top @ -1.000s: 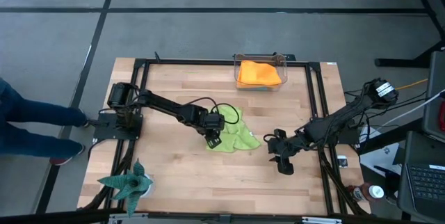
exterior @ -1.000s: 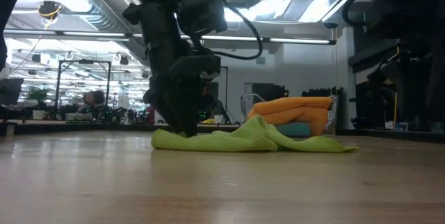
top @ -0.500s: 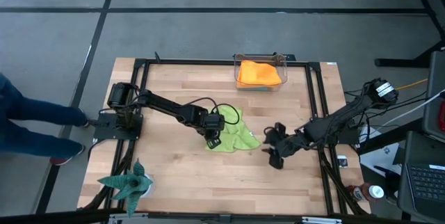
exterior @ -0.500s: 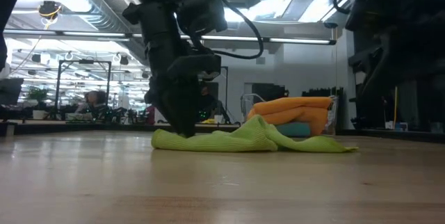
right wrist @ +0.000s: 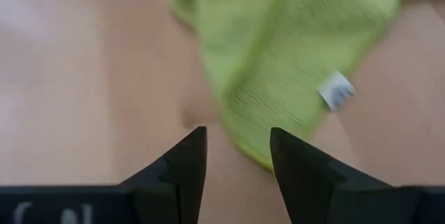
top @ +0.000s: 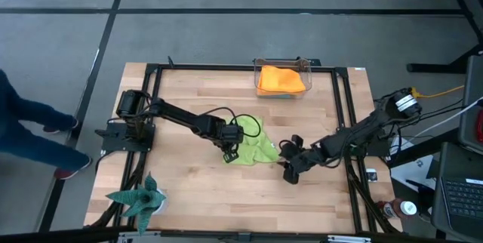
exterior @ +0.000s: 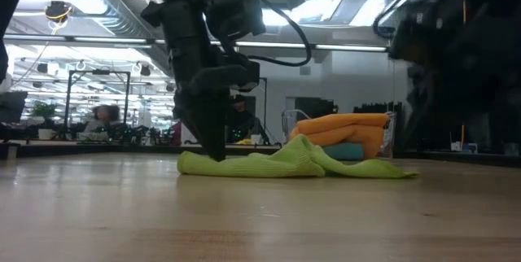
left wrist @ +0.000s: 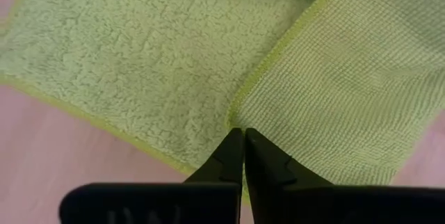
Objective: Fold microfiber towels
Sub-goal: Fold the green microfiber cloth
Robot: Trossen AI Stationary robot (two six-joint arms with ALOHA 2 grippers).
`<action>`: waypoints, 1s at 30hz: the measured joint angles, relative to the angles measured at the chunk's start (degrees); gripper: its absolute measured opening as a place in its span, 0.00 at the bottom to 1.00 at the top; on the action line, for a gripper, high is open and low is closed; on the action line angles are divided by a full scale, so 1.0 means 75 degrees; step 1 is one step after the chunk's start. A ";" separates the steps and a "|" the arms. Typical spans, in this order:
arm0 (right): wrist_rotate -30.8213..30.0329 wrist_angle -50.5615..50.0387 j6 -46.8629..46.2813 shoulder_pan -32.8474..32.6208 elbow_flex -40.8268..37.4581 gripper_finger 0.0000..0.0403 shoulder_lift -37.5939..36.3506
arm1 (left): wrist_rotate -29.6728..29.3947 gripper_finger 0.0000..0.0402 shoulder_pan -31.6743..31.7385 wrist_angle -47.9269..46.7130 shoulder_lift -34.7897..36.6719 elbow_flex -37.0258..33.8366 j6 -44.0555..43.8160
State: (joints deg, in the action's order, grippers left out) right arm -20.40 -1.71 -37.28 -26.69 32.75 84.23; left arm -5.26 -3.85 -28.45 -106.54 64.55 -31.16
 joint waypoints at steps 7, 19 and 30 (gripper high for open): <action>-0.0192 -0.0421 0.1150 0.0085 0.0011 0.40 0.0718 | 0.0002 0.00 -0.0066 0.0000 0.0006 0.0000 0.0041; -0.0685 -0.0261 0.2597 0.0086 0.0019 0.40 0.0859 | 0.0003 0.00 -0.0060 -0.0003 0.0006 0.0000 0.0041; 0.0401 -0.0122 0.2256 0.0675 0.0055 0.23 0.1195 | 0.0003 0.00 -0.0060 -0.0003 0.0006 0.0000 0.0039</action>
State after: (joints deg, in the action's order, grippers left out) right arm -17.39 -2.62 -20.36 -21.62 33.17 93.19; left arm -5.23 -4.29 -28.47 -106.50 64.55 -30.87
